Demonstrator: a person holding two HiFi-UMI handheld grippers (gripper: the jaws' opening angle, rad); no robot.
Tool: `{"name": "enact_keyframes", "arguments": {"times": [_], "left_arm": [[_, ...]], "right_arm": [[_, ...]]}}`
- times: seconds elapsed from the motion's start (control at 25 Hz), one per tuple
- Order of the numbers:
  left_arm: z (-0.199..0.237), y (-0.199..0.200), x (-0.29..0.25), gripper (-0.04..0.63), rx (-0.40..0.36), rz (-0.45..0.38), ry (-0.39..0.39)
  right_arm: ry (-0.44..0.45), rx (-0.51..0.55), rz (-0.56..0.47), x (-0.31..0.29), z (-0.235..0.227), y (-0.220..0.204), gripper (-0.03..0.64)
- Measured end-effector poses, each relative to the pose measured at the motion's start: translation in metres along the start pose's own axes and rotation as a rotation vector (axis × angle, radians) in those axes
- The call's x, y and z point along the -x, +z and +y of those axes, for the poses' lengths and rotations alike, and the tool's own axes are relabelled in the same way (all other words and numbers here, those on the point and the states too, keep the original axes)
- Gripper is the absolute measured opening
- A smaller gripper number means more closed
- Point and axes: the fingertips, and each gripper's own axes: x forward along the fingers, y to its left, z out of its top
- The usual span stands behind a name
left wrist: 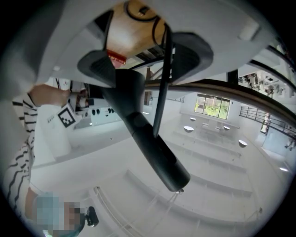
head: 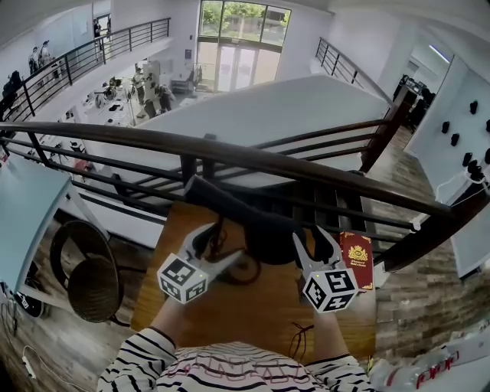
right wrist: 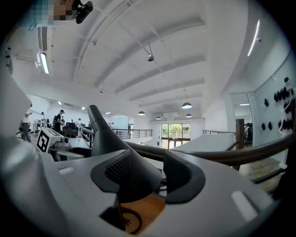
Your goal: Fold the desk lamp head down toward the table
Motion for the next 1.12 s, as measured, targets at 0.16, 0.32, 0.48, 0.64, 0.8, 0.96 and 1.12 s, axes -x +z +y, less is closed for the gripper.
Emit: {"name": "enact_keyframes", "arguments": {"times": [0.16,0.32,0.48,0.64,0.8,0.96,1.12], "left_arm": [[0.0,0.0,0.0,0.38,0.003,-0.003,-0.008],[0.001,0.0,0.0,0.389,0.006,-0.004,-0.014],[-0.002,0.0,0.0,0.399,0.008,-0.004,-0.019],[-0.003,0.0,-0.002,0.407,0.011,-0.007,-0.022],[-0.002,-0.001,0.001,0.414,0.011,-0.004,-0.025],[-0.003,0.001,0.003,0.423,0.011,-0.004,-0.029],[-0.003,0.002,0.003,0.426,0.011,-0.002,-0.028]], "right_arm": [[0.008,-0.037,0.034,-0.005,0.004,-0.02,0.199],[0.01,-0.07,0.052,-0.009,0.008,-0.035,0.196],[0.01,-0.1,0.055,-0.01,0.008,-0.045,0.195],[0.017,-0.113,0.065,-0.015,0.012,-0.053,0.19],[0.025,-0.126,0.075,-0.021,0.02,-0.061,0.183],[0.03,-0.136,0.08,-0.024,0.026,-0.063,0.176],[0.031,-0.147,0.08,-0.029,0.029,-0.065,0.17]]}}
